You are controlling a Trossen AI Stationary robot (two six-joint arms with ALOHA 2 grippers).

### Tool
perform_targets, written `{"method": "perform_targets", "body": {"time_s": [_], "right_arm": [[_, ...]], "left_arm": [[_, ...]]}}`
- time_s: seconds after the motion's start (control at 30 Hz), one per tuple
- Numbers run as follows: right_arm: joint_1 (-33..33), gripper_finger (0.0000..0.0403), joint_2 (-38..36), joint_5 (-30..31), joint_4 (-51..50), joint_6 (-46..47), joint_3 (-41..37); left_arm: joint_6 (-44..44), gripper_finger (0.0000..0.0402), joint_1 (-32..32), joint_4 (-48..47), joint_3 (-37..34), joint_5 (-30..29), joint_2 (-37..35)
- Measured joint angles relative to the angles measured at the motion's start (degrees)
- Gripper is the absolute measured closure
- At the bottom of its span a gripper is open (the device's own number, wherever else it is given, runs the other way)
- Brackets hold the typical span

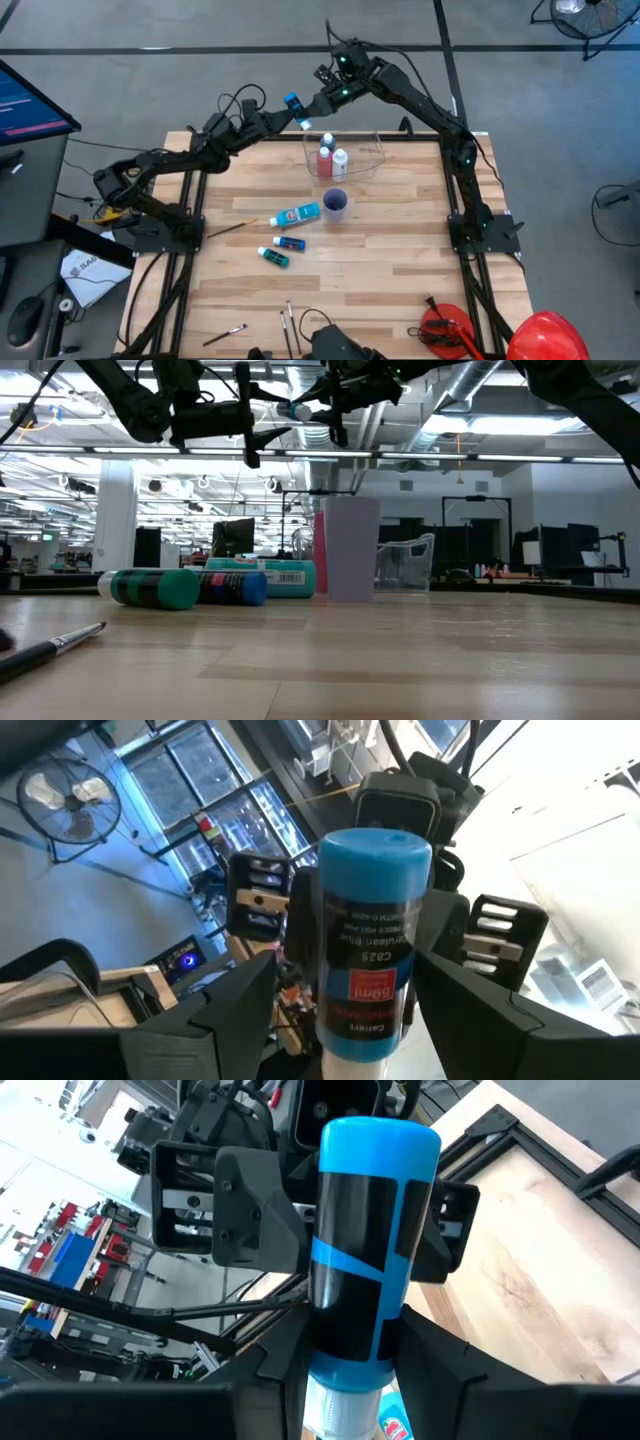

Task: Pick & Place Paint Supplies
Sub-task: Adjust the blue paint bottle in the transparent bin

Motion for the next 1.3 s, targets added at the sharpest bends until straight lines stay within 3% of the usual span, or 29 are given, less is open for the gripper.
{"method": "perform_targets", "body": {"time_s": [0.37, 0.53, 0.7, 1.07, 1.17, 1.3], "right_arm": [[-0.1, 0.0289, 0.2, 0.3, -0.1, 0.0, 0.0], [0.0, 0.0289, 0.2, 0.2, 0.1, 0.0, 0.0], [0.0, 0.0289, 0.2, 0.2, 0.3, 0.0, 0.0], [-0.6, 0.0289, 0.2, 0.2, -0.1, 0.0, 0.0], [-0.6, 0.0289, 0.2, 0.2, -0.1, -0.2, 0.0], [-0.7, 0.0289, 0.2, 0.1, 0.5, -0.2, 0.0]], "left_arm": [[0.4, 0.0172, 0.0, -1.4, 0.1, -2.7, 0.0], [0.8, 0.0172, 0.0, -3.0, 3.6, -2.9, 0.3], [1.7, 0.0172, 0.0, -5.8, 8.3, -1.3, 2.6], [1.0, 0.0174, 0.0, -5.8, 7.9, 0.0, 3.3], [1.0, 0.0191, 0.0, -5.8, 7.9, 0.1, 3.3], [0.8, 0.0249, 0.0, -5.8, 7.9, 0.4, 3.3]]}}
